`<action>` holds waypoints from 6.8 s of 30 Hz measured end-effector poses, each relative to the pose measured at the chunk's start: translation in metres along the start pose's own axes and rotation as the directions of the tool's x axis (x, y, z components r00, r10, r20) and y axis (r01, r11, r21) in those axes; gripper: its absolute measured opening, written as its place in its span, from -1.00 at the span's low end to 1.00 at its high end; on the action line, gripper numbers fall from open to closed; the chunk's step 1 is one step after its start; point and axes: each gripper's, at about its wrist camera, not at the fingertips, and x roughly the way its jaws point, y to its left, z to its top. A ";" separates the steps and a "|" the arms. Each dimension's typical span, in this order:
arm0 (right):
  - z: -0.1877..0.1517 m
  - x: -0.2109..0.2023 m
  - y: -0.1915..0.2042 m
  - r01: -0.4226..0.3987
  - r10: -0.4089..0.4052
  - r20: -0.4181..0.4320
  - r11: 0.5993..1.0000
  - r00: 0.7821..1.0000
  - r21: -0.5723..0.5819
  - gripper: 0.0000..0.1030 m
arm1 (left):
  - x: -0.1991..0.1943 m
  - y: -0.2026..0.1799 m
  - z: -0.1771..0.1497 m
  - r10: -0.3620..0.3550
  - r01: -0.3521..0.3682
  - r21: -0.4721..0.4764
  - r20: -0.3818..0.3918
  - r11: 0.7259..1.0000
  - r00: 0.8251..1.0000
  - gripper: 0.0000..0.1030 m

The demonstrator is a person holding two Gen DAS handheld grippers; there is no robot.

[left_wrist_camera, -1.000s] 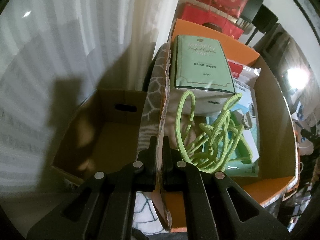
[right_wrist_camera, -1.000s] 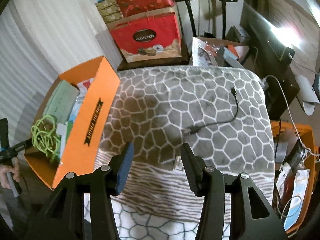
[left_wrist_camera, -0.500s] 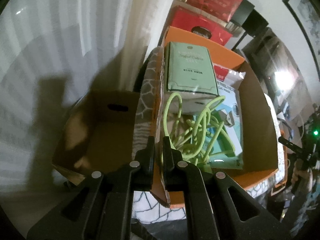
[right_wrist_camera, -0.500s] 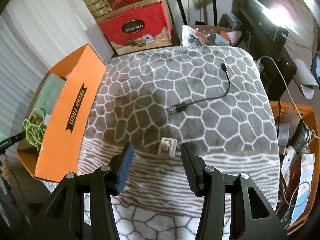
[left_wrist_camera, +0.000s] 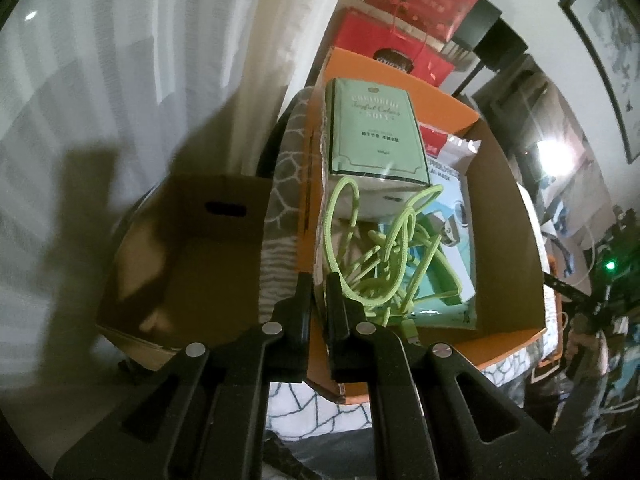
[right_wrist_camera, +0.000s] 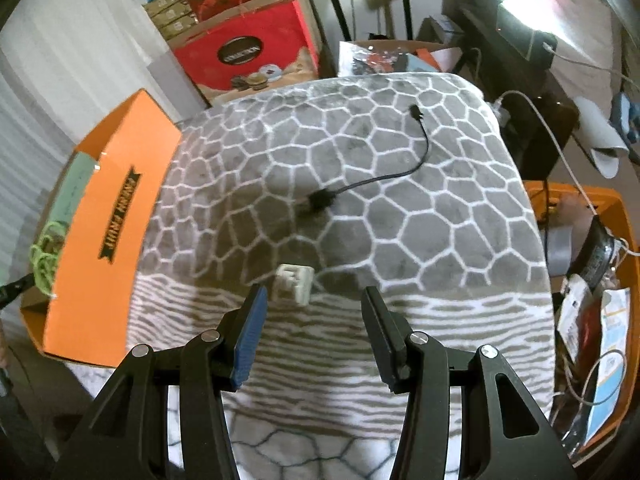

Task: Organize objects
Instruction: 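Grasp the small white charger with the right tool, then lift the white charger and carry it toward the orange box, then lower the charger onto the medical mask bag and open the right tool, then withdraw the right tool and move it over the black USB cable, then grasp the black USB cable near its plug with the right tool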

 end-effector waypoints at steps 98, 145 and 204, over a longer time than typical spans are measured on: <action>-0.004 0.030 0.278 -0.196 0.175 -0.089 0.868 0.981 -0.456 -0.72 | -0.001 0.001 -0.001 -0.015 0.015 -0.021 0.015 1.000 1.000 -0.88; -0.020 -0.011 0.260 0.015 0.054 0.133 0.883 0.990 -0.470 0.65 | 0.000 0.004 -0.002 -0.006 0.007 -0.033 0.019 0.999 1.000 -0.88; 0.056 0.038 0.005 -0.008 -0.007 0.054 0.964 0.999 0.266 -0.18 | -0.001 0.002 -0.002 -0.002 0.003 -0.047 0.022 0.999 1.000 -0.88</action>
